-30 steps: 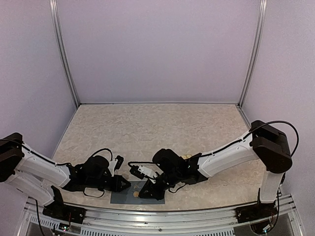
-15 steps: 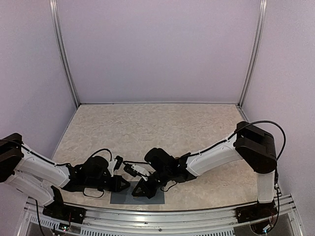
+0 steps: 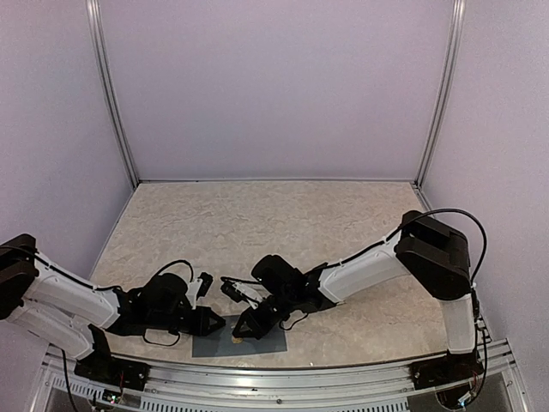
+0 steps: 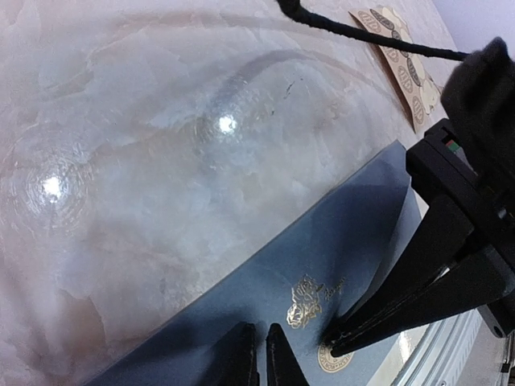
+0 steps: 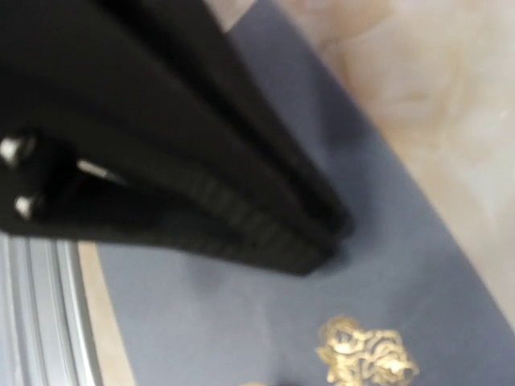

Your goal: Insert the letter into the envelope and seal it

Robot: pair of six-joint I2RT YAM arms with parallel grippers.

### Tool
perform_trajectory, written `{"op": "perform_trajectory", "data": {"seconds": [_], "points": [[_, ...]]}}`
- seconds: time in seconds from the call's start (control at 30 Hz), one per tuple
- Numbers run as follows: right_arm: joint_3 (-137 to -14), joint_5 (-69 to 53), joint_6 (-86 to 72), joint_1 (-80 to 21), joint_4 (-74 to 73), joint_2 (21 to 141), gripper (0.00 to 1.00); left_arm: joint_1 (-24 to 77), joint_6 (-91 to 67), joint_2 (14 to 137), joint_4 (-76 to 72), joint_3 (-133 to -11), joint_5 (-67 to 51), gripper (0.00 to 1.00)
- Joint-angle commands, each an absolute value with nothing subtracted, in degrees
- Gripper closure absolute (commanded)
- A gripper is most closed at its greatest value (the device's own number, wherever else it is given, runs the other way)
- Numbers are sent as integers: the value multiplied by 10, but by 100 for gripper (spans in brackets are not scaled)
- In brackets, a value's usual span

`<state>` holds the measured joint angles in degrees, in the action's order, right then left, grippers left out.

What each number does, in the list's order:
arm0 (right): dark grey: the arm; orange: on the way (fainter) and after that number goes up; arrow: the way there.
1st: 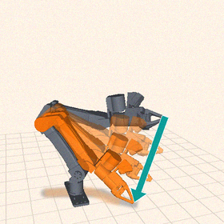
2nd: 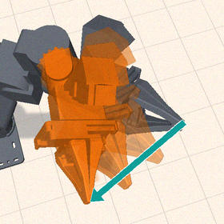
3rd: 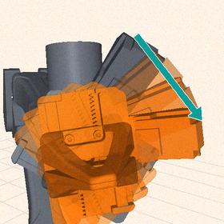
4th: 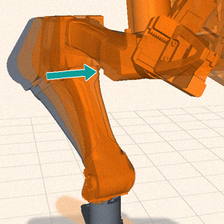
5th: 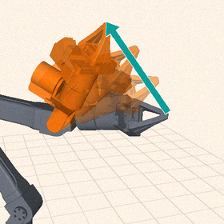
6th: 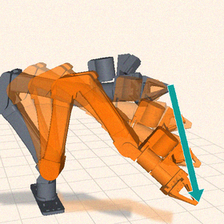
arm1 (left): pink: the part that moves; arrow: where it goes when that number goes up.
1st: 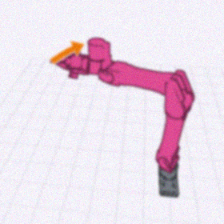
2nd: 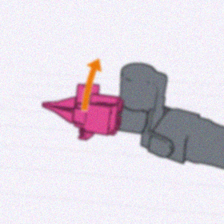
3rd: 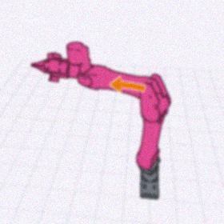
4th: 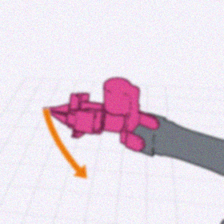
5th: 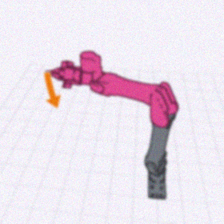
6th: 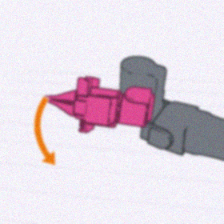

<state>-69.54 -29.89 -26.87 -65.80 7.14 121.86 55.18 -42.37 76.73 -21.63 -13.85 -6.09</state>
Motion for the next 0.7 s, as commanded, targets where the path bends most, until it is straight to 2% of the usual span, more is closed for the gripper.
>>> {"op": "perform_trajectory", "data": {"seconds": [0.0, 0.3, 0.67], "points": [[-704, -274, -290, -648, 38, 1245, 100, 562, -420, 755, -202, -132, -63, 95], [-714, -269, -287, -648, 21, 1254, 100, 581, -421, 739, -218, -139, -58, 92], [-716, -335, -247, -659, 20, 1255, 100, 581, -450, 818, -239, -122, -41, 97]]}}
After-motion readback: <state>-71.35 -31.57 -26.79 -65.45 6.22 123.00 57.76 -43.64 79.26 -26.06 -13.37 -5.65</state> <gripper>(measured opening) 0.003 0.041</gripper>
